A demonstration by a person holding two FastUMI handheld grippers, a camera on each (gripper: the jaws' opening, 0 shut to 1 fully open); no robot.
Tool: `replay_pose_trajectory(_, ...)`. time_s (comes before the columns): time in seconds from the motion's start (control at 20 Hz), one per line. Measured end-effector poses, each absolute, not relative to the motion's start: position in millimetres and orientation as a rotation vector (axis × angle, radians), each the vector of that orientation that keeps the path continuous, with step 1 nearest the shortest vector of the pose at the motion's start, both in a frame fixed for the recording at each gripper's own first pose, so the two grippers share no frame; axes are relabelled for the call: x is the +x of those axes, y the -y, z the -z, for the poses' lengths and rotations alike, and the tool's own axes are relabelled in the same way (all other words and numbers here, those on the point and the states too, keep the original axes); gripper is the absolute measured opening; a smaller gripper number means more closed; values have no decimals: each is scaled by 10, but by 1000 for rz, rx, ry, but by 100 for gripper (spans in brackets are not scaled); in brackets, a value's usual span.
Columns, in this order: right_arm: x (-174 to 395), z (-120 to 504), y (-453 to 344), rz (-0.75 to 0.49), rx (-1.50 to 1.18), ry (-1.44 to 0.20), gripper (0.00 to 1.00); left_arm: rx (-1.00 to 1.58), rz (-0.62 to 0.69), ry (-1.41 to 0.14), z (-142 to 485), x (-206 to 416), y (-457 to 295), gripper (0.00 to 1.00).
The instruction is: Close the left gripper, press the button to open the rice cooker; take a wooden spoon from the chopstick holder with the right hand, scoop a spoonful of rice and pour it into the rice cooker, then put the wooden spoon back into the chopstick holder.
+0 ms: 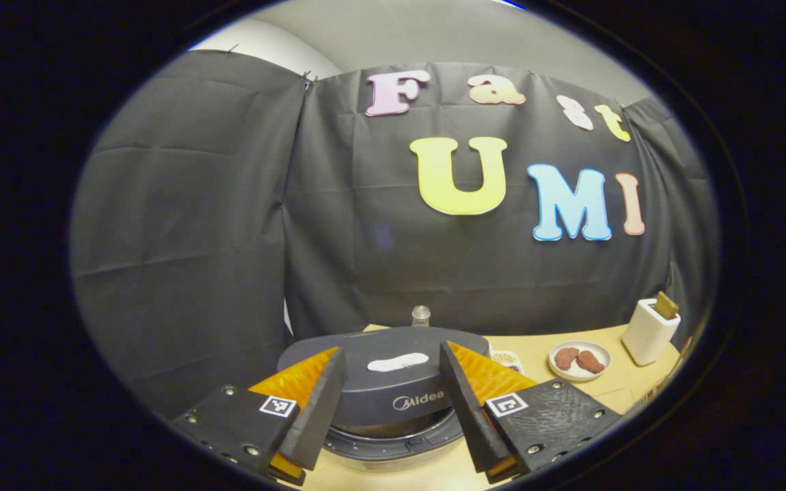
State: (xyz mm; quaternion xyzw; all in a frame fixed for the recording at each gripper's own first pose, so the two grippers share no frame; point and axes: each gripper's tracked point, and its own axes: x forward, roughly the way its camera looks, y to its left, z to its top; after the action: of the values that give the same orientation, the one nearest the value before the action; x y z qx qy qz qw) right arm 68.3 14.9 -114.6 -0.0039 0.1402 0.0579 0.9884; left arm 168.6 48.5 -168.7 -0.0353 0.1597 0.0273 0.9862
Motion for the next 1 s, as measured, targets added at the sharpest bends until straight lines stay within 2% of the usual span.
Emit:
replay_pose_trajectory(0.1,680,1140,-125,-113,-14,-279,99,-67,-49,-331,1789,1622,-451,87)
replay_pose_trajectory(0.3,669,1147,-125,-116,-17,-282,99,-61,-46,-355,1992,1542,-407,84)
replay_pose_trajectory(0.45,655,1145,-129,-118,-28,-281,99,-50,-46,-376,2138,1490,-370,87)
replay_pose_trajectory(0.65,653,1141,-77,-111,-31,-279,99,-42,-54,-446,2511,1365,-324,86)
replay_pose_trajectory(0.8,640,1126,-32,-108,-29,-277,99,-46,-60,-435,2524,1378,-313,89)
replay_pose_trajectory(1.0,634,1036,17,-124,-13,-253,99,-14,-46,-427,2377,1406,-278,87)
